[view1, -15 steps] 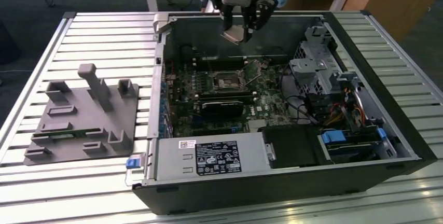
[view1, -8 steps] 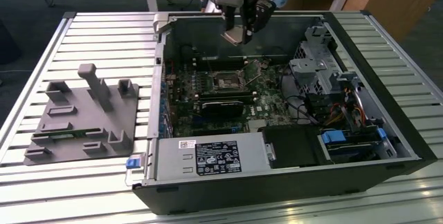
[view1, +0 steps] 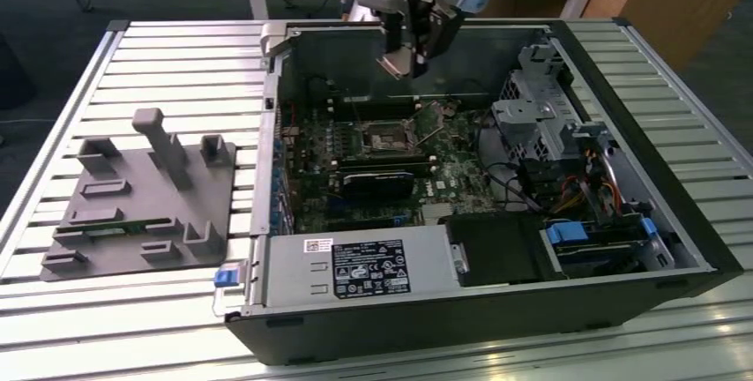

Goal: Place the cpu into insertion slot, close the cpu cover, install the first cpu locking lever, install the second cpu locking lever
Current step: 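Place the cpu into insertion slot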

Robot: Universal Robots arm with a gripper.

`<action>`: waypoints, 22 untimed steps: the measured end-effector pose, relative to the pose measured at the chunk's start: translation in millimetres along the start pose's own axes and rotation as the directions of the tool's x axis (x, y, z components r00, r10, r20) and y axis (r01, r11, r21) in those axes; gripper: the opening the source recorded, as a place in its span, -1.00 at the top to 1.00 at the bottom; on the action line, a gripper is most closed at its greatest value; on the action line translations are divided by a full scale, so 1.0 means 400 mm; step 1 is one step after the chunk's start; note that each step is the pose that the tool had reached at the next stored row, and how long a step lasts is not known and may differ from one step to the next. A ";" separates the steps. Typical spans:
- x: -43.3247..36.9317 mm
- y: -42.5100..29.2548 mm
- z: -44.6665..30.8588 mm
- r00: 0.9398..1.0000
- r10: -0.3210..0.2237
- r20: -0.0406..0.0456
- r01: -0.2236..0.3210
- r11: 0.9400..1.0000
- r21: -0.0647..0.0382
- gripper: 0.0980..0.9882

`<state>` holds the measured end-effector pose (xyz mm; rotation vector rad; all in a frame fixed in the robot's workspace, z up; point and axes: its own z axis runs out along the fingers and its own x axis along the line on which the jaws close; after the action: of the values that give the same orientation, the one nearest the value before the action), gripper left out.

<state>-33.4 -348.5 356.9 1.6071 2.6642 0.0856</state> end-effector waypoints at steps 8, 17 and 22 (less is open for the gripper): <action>0.000 -0.001 0.008 0.990 0.141 0.009 -0.141 0.990 -0.001 0.00; 0.000 -0.001 0.021 0.956 0.292 0.019 -0.292 0.956 -0.003 0.00; 0.000 -0.003 0.034 0.946 0.322 0.033 -0.322 0.947 -0.002 0.00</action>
<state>-33.7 -348.4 343.3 2.0110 2.3524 0.0604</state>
